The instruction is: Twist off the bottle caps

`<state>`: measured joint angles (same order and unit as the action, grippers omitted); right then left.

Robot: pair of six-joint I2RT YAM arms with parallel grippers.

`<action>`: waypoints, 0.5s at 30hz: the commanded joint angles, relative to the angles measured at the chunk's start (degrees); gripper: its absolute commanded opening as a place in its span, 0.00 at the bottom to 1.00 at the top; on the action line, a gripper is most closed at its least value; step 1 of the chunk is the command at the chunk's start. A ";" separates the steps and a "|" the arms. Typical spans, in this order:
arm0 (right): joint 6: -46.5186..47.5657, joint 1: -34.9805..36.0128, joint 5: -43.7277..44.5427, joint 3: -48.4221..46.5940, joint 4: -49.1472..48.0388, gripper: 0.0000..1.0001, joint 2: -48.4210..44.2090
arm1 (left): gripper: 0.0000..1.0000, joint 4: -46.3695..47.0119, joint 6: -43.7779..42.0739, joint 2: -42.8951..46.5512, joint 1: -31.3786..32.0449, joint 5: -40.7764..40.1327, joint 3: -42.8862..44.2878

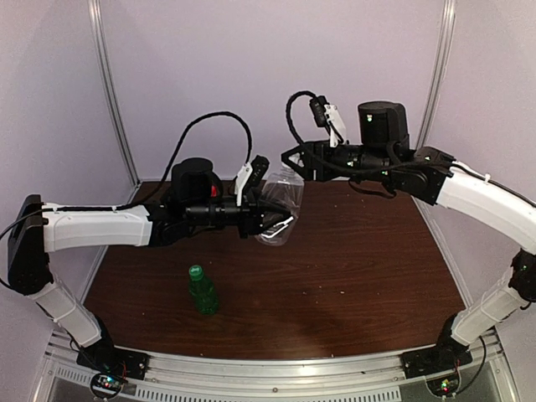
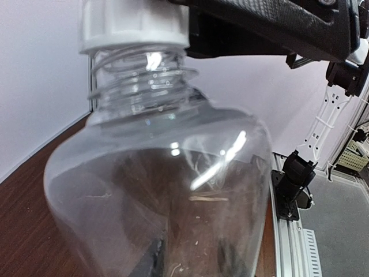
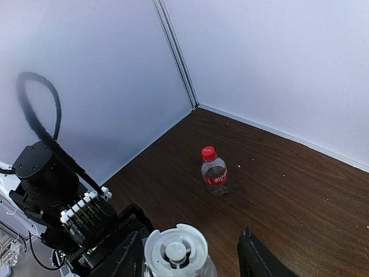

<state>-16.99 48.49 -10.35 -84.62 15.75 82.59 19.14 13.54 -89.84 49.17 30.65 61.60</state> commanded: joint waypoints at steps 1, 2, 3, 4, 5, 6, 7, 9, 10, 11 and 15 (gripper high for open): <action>-0.41 0.38 -0.37 -1.16 -0.66 0.53 0.42 | 0.30 1.79 -0.97 0.21 -0.39 -0.69 1.41; -0.41 0.38 -0.70 -1.10 -0.80 0.52 0.43 | 0.30 1.78 -1.01 0.21 -0.39 -0.74 1.34; -0.38 0.33 -0.92 -1.01 -0.81 0.50 0.53 | 0.30 1.78 -1.05 0.27 -0.39 -0.83 1.28; -0.40 0.37 -1.09 -1.09 -0.81 0.47 0.55 | 0.30 1.71 -0.98 0.36 -0.39 -0.87 1.24; -0.41 0.38 -1.31 -1.08 -0.87 0.45 0.56 | 0.29 1.72 -1.06 0.32 -0.40 -0.86 1.24; -0.41 0.38 -1.52 -0.93 -0.97 0.43 0.56 | 0.30 1.70 -1.09 0.38 -0.39 -0.88 1.19; -0.41 0.38 -1.59 -0.96 -1.09 0.40 0.56 | 0.30 1.69 -1.08 0.44 -0.39 -0.92 1.16; -0.28 0.38 -1.84 -0.79 -1.35 0.33 0.33 | 0.30 1.69 -1.22 0.54 -0.39 -1.02 1.07; -0.17 0.38 -1.87 -0.67 -1.46 0.29 0.23 | 0.30 1.69 -1.31 0.49 -0.39 -1.08 0.99; 0.24 0.33 -1.78 -0.45 -1.58 0.24 -0.05 | 0.29 1.69 -1.45 0.52 -0.39 -1.03 0.90; 1.94 -1.03 -4.42 0.99 -2.79 0.05 -1.81 | 0.30 2.77 -2.97 1.45 -0.43 1.03 -0.55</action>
<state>-16.64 48.47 -12.01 -84.60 15.53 82.89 18.65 13.06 -89.84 49.10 30.22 61.58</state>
